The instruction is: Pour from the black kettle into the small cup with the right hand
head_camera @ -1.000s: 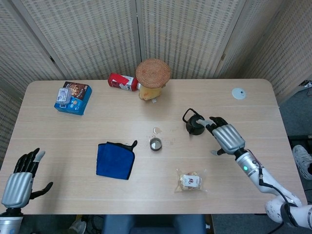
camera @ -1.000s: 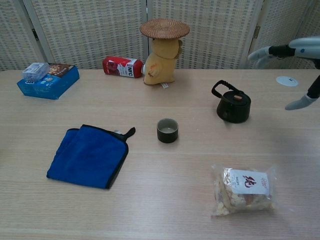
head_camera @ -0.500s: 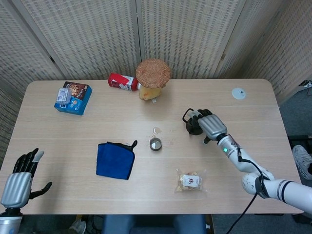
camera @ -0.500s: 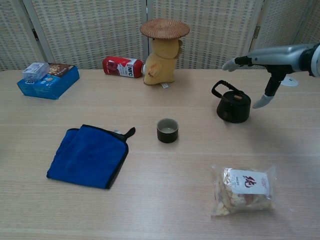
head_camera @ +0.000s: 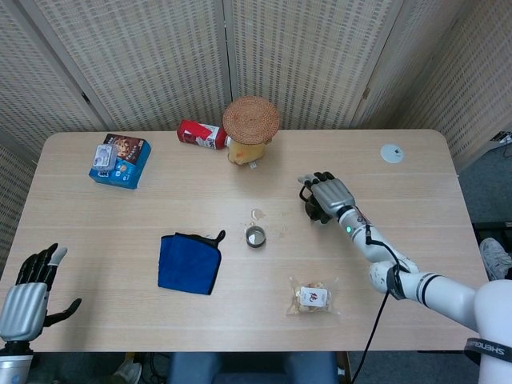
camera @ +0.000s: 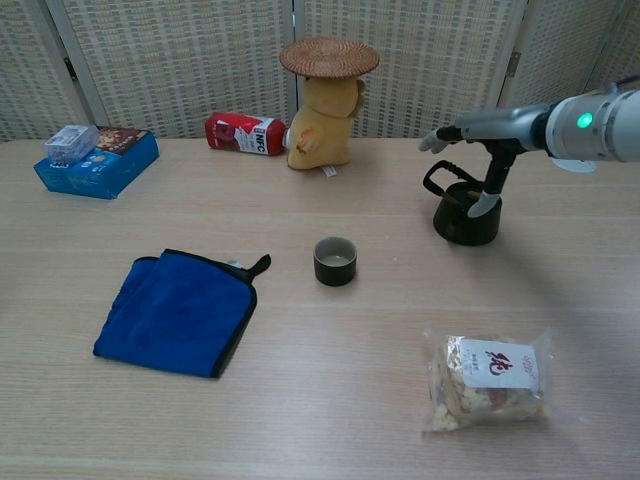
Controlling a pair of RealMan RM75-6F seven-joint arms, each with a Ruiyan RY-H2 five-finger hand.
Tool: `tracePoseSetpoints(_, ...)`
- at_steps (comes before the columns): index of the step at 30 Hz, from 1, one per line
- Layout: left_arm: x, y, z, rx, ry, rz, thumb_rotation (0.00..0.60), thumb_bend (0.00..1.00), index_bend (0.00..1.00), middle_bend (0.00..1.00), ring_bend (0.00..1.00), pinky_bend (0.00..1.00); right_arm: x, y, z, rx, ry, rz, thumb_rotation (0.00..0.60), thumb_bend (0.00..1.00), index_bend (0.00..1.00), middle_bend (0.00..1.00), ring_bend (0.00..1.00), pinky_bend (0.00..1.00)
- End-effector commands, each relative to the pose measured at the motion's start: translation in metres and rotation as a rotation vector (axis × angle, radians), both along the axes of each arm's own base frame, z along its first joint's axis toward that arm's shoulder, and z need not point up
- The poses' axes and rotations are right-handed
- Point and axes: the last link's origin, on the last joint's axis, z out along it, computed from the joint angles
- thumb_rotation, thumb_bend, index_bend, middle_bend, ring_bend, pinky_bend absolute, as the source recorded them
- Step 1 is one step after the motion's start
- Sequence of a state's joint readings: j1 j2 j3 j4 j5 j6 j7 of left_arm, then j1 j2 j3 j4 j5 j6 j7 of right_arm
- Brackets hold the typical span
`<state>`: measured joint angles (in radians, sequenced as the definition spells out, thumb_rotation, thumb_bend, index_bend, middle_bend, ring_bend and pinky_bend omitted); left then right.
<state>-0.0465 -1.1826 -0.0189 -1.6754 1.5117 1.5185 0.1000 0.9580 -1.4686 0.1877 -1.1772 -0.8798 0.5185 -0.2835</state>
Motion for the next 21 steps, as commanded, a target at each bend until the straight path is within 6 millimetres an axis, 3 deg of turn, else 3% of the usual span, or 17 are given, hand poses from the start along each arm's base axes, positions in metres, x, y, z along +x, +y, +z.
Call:
tracePoseSetpoints(1,-0.001,0.000,0.000,0.002,0.000,0.002,0.600,0.22,0.03,0.00,0.00,0.00,0.004,-0.006,-0.011,0.011,0.006,-0.010,0.600,0.04,0.07,0.07,0.00,0.07)
tracePoseSetpoints(21,-0.008,-0.001,0.003,0.008,0.000,0.018,0.600,0.22,0.03,0.00,0.00,0.00,-0.004,-0.018,-0.023,0.008,0.057,-0.054,0.600,0.04,0.07,0.17,0.01,0.07)
